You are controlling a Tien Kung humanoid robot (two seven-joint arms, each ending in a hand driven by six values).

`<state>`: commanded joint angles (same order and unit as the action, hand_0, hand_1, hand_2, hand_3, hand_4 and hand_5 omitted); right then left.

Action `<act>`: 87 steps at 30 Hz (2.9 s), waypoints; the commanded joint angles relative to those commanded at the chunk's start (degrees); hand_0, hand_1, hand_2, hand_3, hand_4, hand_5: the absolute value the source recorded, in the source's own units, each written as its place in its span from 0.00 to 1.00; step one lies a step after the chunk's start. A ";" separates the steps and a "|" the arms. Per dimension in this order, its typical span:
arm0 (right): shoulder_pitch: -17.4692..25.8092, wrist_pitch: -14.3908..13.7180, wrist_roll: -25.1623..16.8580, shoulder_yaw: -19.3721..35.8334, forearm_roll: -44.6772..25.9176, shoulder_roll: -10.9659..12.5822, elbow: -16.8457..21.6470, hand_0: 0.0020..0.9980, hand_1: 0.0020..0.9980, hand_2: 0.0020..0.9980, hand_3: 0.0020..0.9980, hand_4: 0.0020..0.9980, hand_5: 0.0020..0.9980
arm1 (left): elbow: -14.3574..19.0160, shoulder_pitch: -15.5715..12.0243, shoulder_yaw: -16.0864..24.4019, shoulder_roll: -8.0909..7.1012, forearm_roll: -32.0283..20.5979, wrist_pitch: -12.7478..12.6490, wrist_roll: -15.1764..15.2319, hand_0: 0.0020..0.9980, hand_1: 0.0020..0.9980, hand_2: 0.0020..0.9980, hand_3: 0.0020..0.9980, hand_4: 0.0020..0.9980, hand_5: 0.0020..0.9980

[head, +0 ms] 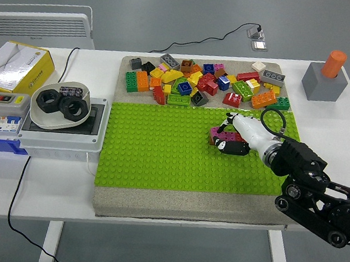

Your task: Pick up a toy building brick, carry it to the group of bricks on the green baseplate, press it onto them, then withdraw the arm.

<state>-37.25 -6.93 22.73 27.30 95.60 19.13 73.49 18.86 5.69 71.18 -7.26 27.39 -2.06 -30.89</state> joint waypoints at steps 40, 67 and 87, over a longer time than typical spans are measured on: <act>0.06 -1.23 -1.58 1.08 -1.96 -0.51 -0.19 1.00 0.93 0.98 0.67 0.56 0.47 | -0.03 0.03 -0.20 0.00 -0.28 0.04 0.01 0.64 0.60 0.76 0.99 1.00 1.00; 0.04 -1.26 -2.03 0.92 -2.29 -0.81 -1.52 1.00 0.91 0.96 0.67 0.55 0.43 | -0.07 0.09 -0.19 -0.10 -0.18 0.17 0.04 0.64 0.59 0.76 0.99 1.00 1.00; 0.50 -1.30 -2.14 -0.16 -0.94 -0.17 -0.78 1.00 0.91 0.96 0.67 0.55 0.42 | -0.07 0.00 -0.23 -0.04 -0.25 0.10 0.17 0.63 0.59 0.75 0.99 1.00 1.00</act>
<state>-36.75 -8.23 20.59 27.14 94.66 18.95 72.72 18.80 5.69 70.95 -7.30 27.14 -1.96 -30.72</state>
